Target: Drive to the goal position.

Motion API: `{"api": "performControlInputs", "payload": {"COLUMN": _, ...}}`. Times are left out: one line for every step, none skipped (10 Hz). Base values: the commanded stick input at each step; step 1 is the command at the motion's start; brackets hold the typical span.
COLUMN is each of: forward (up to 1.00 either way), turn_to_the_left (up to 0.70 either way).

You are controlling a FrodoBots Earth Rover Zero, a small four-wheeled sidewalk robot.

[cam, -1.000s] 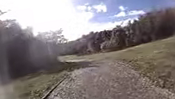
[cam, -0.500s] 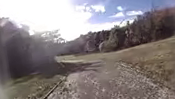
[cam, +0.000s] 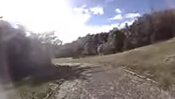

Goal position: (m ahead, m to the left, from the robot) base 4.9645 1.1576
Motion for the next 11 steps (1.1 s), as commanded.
{"api": "performControlInputs", "payload": {"forward": 1.0, "turn_to_the_left": 0.0}}
{"api": "performControlInputs", "payload": {"forward": 1.0, "turn_to_the_left": 0.0}}
{"api": "performControlInputs", "payload": {"forward": 1.0, "turn_to_the_left": 0.0}}
{"api": "performControlInputs", "payload": {"forward": 1.0, "turn_to_the_left": 0.0}}
{"api": "performControlInputs", "payload": {"forward": 1.0, "turn_to_the_left": 0.0}}
{"api": "performControlInputs", "payload": {"forward": 1.0, "turn_to_the_left": 0.0}}
{"api": "performControlInputs", "payload": {"forward": 1.0, "turn_to_the_left": 0.0}}
{"api": "performControlInputs", "payload": {"forward": 1.0, "turn_to_the_left": 0.04}}
{"api": "performControlInputs", "payload": {"forward": 1.0, "turn_to_the_left": 0.13}}
{"api": "performControlInputs", "payload": {"forward": 1.0, "turn_to_the_left": 0.21}}
{"api": "performControlInputs", "payload": {"forward": 1.0, "turn_to_the_left": 0.22}}
